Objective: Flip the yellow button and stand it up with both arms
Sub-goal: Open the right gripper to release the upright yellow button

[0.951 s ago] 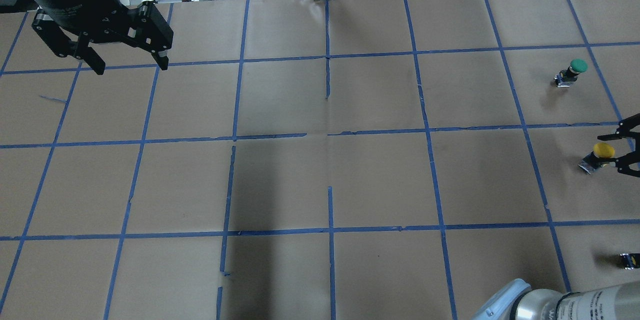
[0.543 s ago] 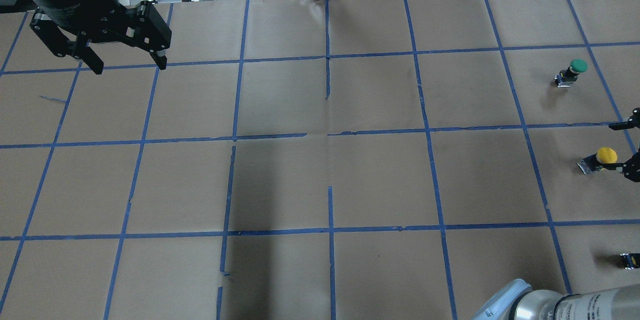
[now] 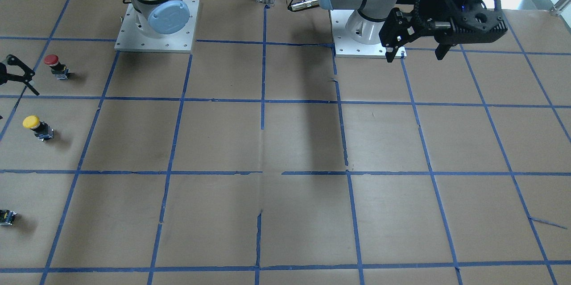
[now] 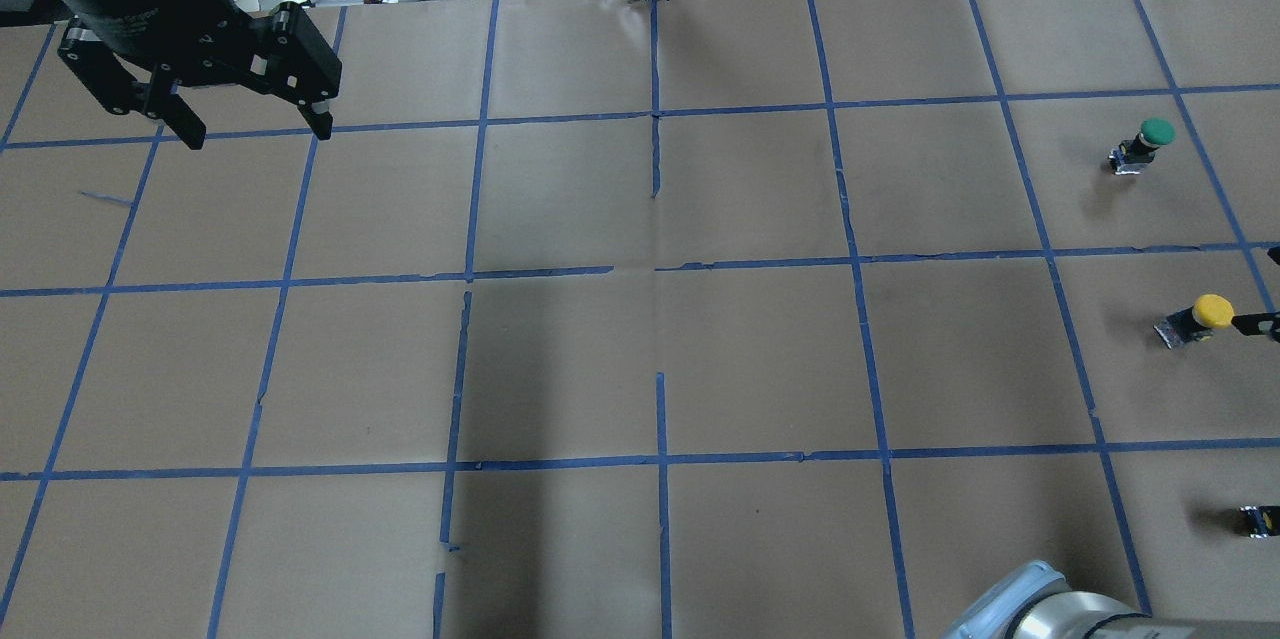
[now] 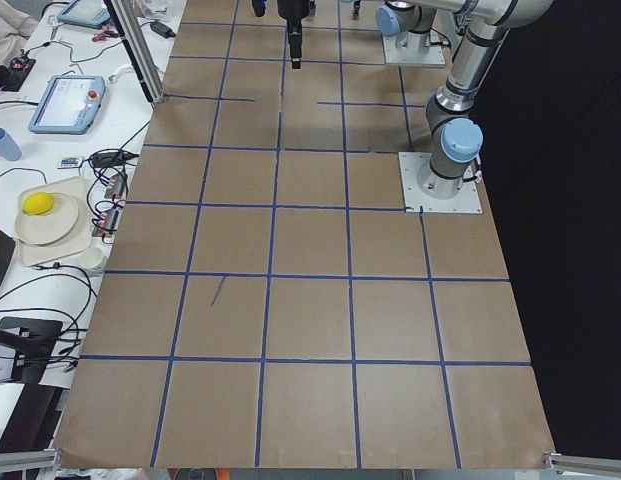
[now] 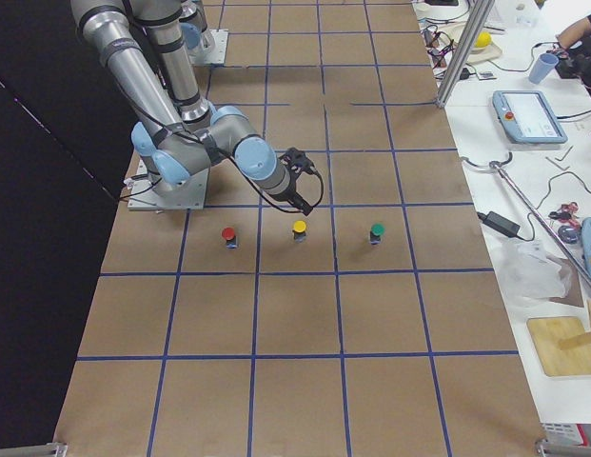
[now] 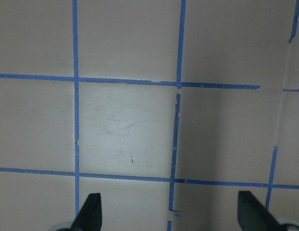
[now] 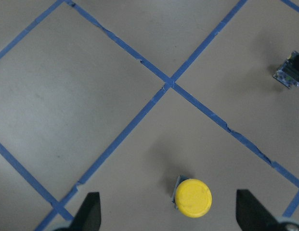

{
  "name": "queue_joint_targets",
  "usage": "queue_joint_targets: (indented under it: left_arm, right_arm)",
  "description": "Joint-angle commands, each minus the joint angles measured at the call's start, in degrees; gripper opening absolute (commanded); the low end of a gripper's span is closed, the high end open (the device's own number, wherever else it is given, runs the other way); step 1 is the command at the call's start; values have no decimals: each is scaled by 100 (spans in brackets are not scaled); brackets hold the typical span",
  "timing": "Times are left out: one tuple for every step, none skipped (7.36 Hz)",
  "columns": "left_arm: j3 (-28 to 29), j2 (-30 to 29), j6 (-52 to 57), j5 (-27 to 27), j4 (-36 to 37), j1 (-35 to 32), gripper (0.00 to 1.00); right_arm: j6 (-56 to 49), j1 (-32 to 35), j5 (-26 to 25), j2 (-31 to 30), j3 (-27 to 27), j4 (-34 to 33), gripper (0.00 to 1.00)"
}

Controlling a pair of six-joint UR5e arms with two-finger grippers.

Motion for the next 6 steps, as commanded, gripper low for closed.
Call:
queue_joint_targets:
  left_arm:
    - [4, 3, 9, 0, 0, 22, 100]
    - [4, 3, 9, -9, 0, 40, 100]
    - [4, 3, 9, -9, 0, 58, 100]
    - [4, 3, 9, -9, 0, 58, 100]
    - [4, 3, 9, -9, 0, 66, 100]
    - [4, 3, 53, -9, 0, 67, 100]
  right_arm:
    - [2391, 600, -398, -492, -11, 131, 99]
    - [3909, 1030, -487, -642, -37, 201, 100]
    - [4846, 1478, -783, -652, -212, 410, 100]
    - [5587, 1804, -917, -634, -492, 734, 100]
    - [6221, 1981, -918, -626, -703, 981, 100]
    - [6775, 2140, -936, -625, -853, 1018, 100]
